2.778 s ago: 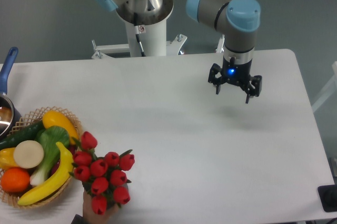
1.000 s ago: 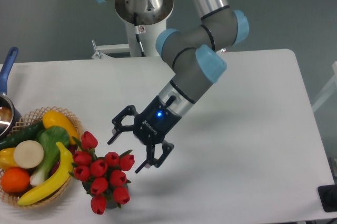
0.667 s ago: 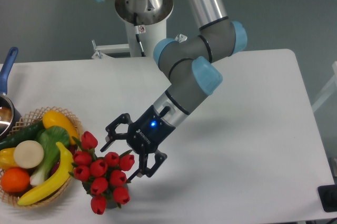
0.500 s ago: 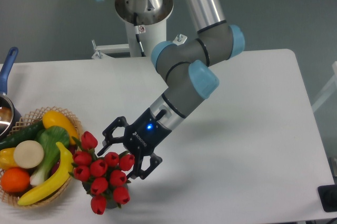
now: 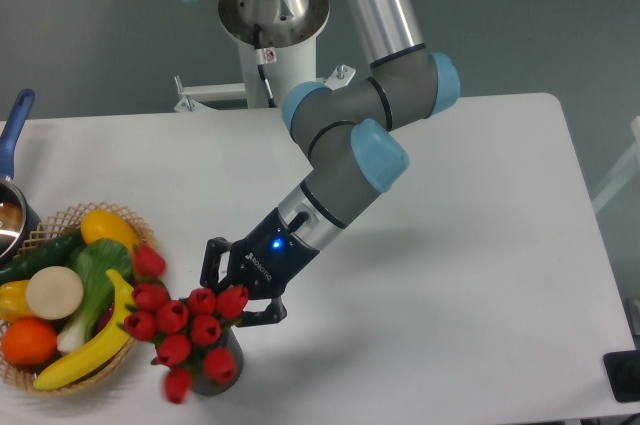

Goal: Pick up the flowers from the vase
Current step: 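Close the gripper around the tulip stems below the blooms, then lift the tulip bunch up out of the grey vase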

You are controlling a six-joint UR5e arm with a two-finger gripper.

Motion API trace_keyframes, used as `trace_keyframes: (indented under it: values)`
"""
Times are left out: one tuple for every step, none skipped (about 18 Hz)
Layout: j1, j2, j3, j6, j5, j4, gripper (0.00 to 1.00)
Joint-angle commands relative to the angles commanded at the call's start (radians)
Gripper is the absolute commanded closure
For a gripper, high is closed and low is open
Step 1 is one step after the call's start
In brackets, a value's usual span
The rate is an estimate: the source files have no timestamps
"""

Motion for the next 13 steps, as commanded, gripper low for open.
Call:
trace_keyframes:
  values:
    - [0.002,0.009,0.0,-0.009,0.0,0.0,1.0]
    - [0.006,0.02,0.002,-0.037,-0.002,0.0,1.0]
    - [0.009,0.032,0.005,-0.064,-0.002,0.0,1.0]
    - [0.011,0.037,0.008,-0.074,-0.008,0.0,1.0]
    - [0.012,0.038,0.014,-0.08,-0.008,0.0,1.0]
    - [0.012,0.04,0.021,-0.092,-0.011,0.0,1.0]
    - [0.014,0.04,0.029,-0.115,-0.012,0.0,1.0]
    - [0.015,0.04,0.04,-0.129,-0.015,0.002,1.0]
    - [0.021,0.038,0.047,-0.13,-0.021,0.002,1.0]
    - [0.026,0.037,0.063,-0.133,-0.038,0.002,1.0]
    - [0.028,0.038,0.072,-0.146,-0.06,0.002,1.0]
    - [0.035,0.04,0.078,-0.173,-0.073,0.0,1.0]
    - [0.043,0.045,0.083,-0.198,-0.083,0.0,1.0]
